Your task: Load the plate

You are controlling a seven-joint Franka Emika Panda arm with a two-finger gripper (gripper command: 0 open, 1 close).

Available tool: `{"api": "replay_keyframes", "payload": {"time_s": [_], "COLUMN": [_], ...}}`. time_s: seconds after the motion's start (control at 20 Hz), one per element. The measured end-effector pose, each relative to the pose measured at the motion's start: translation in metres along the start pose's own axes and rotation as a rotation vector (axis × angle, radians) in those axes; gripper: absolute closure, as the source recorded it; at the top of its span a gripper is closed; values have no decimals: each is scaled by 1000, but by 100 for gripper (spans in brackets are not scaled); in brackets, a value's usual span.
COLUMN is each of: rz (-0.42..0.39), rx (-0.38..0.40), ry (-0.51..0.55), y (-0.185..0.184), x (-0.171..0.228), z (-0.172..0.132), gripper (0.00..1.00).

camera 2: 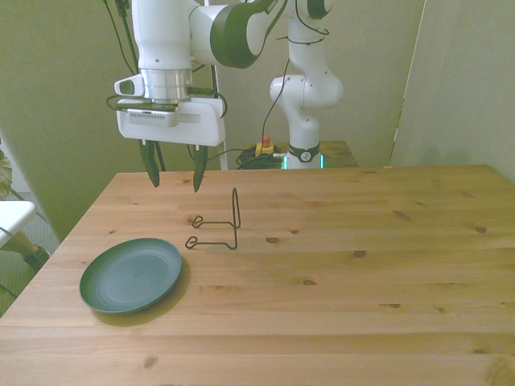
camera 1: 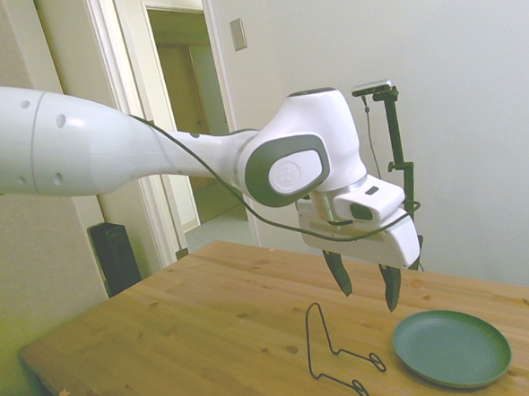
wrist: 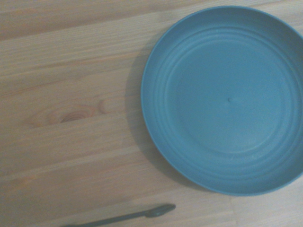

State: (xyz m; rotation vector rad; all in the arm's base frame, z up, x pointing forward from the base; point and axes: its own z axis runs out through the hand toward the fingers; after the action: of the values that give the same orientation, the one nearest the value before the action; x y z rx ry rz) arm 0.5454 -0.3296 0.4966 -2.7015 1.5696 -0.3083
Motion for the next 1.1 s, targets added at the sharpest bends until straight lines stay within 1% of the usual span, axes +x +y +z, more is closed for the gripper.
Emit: {"api": "replay_keyframes", "payload": {"time_s": [0.4, 0.7, 0.9, 1.1], "rz": [15, 21, 10, -1], "rx": [-29, -53, -78, -99], "ry": [14, 40, 67, 89], "y": [-18, -30, -46, -60], "x": [12, 19, 12, -3], "z": [50, 74, 93, 110], "gripper": [0, 0, 0, 0]}}
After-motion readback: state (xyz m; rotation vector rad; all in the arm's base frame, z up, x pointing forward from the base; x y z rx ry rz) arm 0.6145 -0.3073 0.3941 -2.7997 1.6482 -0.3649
